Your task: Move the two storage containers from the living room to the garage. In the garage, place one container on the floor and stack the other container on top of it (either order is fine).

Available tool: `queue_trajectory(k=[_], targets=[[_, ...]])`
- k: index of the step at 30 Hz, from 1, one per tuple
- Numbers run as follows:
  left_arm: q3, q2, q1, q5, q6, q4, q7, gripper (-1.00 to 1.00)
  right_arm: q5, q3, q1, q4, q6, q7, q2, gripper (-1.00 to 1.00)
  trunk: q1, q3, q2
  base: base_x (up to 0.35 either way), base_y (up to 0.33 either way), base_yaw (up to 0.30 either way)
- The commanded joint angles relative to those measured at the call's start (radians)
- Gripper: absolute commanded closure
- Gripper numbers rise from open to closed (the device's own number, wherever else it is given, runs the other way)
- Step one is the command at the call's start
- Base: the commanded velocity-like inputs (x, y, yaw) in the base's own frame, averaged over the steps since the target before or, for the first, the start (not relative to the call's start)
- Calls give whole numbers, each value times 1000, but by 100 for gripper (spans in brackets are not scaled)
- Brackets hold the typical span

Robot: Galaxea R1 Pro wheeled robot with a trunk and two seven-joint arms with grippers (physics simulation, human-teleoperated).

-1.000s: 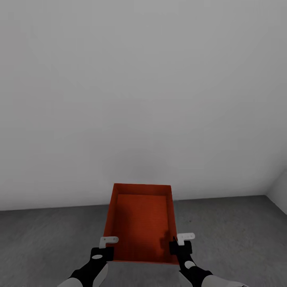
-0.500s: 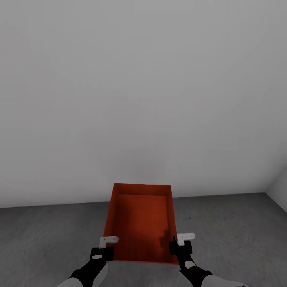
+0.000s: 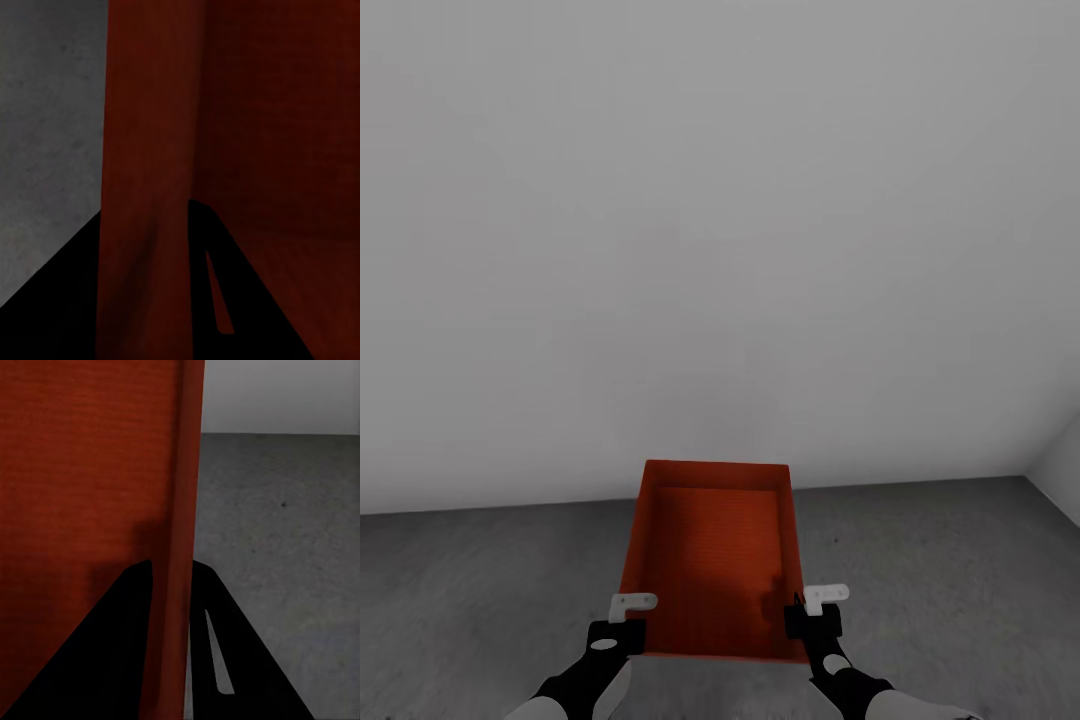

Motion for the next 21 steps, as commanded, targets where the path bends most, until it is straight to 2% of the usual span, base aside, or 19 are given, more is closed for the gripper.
queue_trajectory(k=[1, 21], targets=[[-32, 1, 0, 28, 2, 4, 9, 100, 7, -20, -1, -3, -16, -5, -11, 100, 0, -2, -1, 0, 0, 0], [-32, 1, 0, 28, 3, 4, 9, 100, 7, -20, -1, -3, -17, -5, -11, 100, 0, -34, -1, 0, 0, 0]])
